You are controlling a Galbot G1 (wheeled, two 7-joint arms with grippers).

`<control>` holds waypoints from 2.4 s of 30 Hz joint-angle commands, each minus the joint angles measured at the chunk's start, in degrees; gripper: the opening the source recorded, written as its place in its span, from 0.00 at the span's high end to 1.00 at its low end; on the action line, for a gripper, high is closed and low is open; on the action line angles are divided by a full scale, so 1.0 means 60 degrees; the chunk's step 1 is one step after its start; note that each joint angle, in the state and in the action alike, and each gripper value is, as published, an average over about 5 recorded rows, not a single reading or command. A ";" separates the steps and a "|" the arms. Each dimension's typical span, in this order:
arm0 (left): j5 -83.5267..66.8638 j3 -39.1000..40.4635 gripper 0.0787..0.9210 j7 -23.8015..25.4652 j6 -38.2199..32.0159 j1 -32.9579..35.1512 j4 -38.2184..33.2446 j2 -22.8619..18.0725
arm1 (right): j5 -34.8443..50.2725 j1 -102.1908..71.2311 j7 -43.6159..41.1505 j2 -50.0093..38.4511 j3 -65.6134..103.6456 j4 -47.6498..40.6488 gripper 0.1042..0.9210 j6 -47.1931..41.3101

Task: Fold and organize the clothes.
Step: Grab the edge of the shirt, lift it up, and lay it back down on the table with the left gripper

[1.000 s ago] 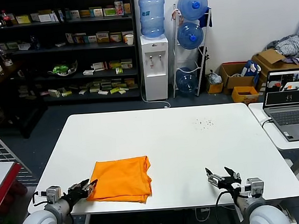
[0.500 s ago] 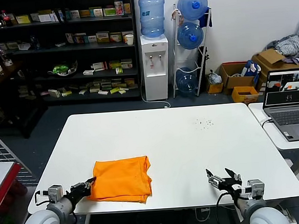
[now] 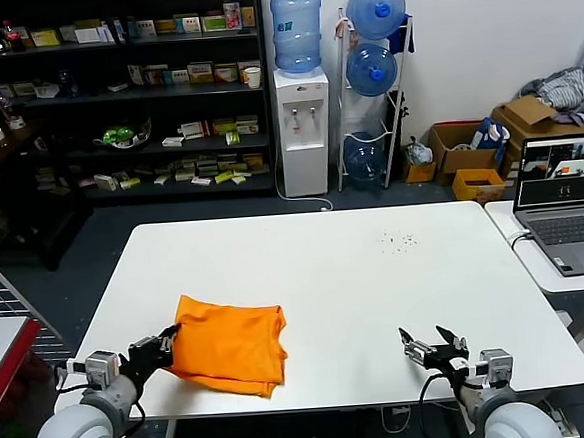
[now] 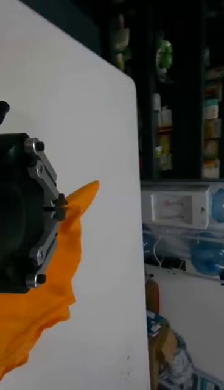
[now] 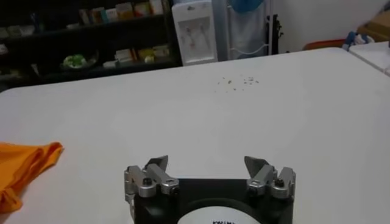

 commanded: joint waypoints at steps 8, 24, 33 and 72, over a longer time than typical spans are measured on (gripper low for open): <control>0.1203 -0.2993 0.98 -0.0173 -0.0706 0.1295 0.2048 0.1394 | -0.0409 -0.0427 -0.0141 -0.0304 0.0504 0.0968 0.12 0.0209; -0.0456 -0.1629 0.98 -0.0646 -0.0482 0.0870 0.0006 0.0978 | -0.0831 -0.1460 -0.0108 0.0214 0.1336 0.1348 0.12 0.0232; -0.3246 0.5160 0.98 -0.2702 0.0371 -0.4464 -0.0900 -0.2888 | -0.1125 -0.2328 0.0027 0.0963 0.2102 0.1741 0.12 0.0086; -0.1368 0.6947 0.98 -0.2816 0.0134 -0.6328 0.3825 -0.7861 | -0.1183 -0.2645 -0.0120 0.1311 0.2473 0.1734 0.12 0.0160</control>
